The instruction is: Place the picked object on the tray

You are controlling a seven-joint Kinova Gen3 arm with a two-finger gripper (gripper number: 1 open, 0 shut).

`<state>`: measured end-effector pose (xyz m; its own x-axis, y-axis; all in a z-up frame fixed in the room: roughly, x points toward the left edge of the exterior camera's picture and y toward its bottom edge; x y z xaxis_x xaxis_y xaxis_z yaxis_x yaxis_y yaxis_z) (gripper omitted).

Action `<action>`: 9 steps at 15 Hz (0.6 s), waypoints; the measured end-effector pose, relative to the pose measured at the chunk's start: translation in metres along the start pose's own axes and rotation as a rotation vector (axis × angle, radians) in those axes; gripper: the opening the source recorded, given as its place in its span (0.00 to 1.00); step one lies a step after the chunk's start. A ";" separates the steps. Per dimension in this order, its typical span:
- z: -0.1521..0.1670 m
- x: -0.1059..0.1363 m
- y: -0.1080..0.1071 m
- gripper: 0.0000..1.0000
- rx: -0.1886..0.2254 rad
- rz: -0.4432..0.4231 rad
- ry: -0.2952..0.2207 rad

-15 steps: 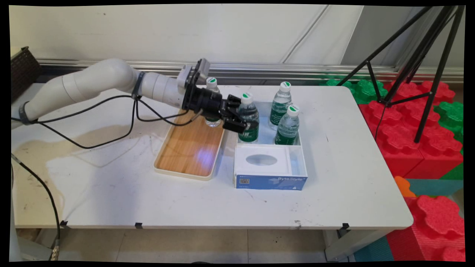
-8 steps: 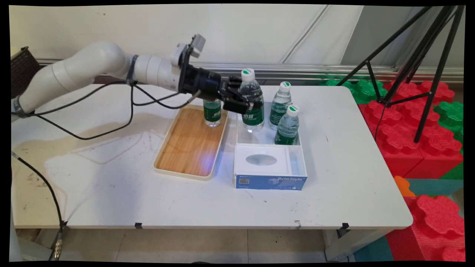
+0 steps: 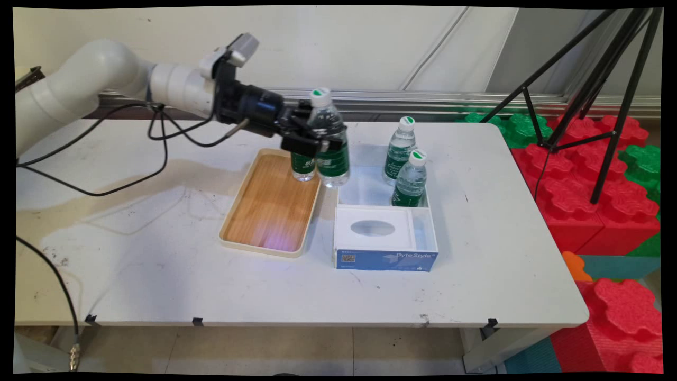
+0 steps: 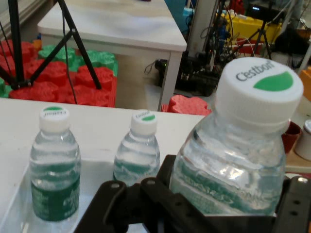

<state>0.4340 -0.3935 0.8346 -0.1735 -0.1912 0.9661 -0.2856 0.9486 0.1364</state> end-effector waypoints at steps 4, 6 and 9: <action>-0.030 -0.014 0.005 0.00 -0.018 -0.005 -0.036; -0.041 -0.023 0.007 0.00 -0.028 -0.006 -0.054; -0.051 -0.039 0.009 0.00 -0.044 -0.006 -0.082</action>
<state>0.4860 -0.3649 0.8095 -0.2486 -0.2151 0.9444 -0.2450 0.9573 0.1535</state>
